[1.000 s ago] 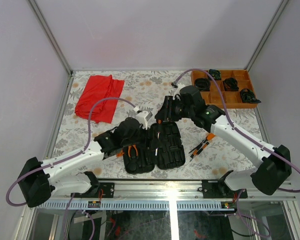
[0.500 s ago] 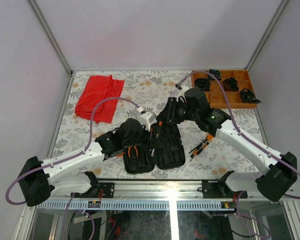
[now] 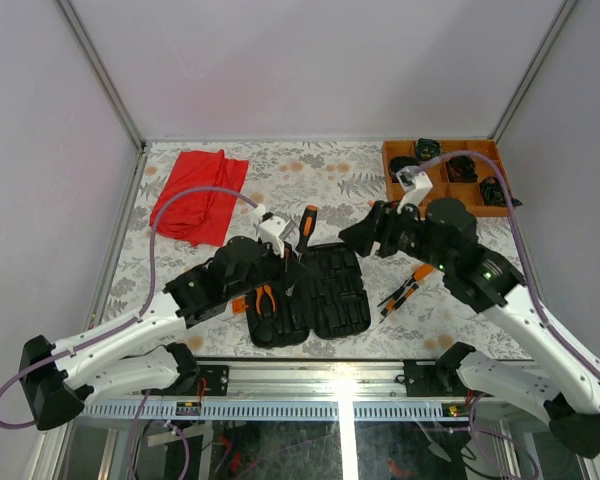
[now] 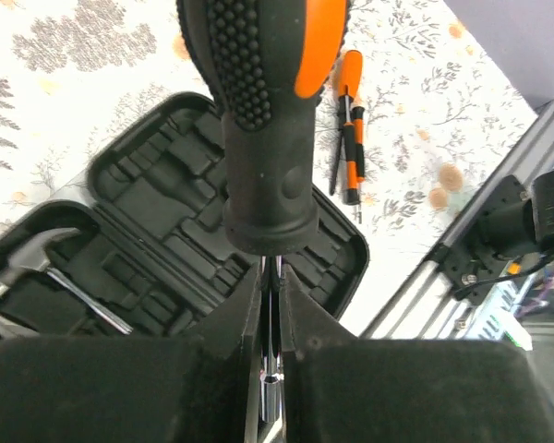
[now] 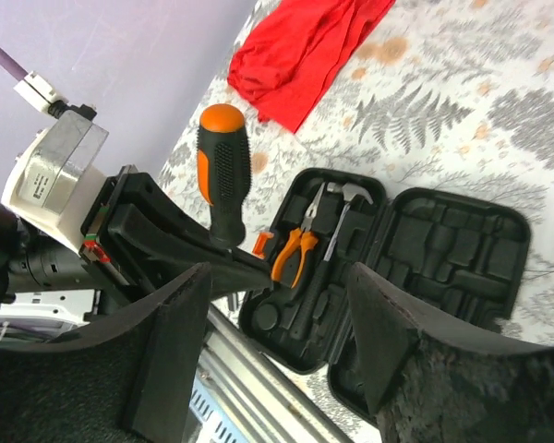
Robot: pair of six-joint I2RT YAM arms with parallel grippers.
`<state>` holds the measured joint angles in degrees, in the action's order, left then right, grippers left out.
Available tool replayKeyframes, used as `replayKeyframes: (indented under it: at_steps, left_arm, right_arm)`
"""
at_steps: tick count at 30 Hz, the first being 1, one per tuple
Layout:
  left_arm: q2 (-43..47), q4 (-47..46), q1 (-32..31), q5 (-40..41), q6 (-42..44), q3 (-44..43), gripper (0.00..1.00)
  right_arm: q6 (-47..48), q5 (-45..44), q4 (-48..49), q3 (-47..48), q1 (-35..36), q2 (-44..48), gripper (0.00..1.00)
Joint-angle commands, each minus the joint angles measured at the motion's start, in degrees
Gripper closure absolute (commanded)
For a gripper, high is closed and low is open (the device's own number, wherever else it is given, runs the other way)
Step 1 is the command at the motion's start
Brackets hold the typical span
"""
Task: Sort the tools into containers
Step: Pick up the screwdriver from the center of the board.
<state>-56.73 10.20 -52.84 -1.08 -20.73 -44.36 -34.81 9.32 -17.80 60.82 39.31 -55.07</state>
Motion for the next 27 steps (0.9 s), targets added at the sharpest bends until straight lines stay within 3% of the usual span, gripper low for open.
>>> replayKeyframes:
  at_steps: [1, 10, 18, 27]
  left_arm:
    - [3.01, -0.55, -0.41, 6.0, 11.83, -2.31, 1.0]
    - [9.02, -2.4, -0.47, 4.36, 42.27, -0.61, 1.0]
    - [10.68, -1.29, -0.5, -0.95, 69.69, 1.73, 1.0]
    - [14.25, -2.1, -0.6, 0.9, 99.05, 6.31, 1.0]
  right_arm:
    - [5.62, -5.74, -1.93, -1.26, -0.11, 5.38, 0.32]
    - [13.12, 1.26, -5.31, -0.89, -0.11, 10.46, 0.31]
    - [14.84, 9.68, -7.04, 2.96, -0.11, 6.21, 0.31]
    - [11.83, 15.23, -5.89, 3.04, 1.3, 2.32, 0.3]
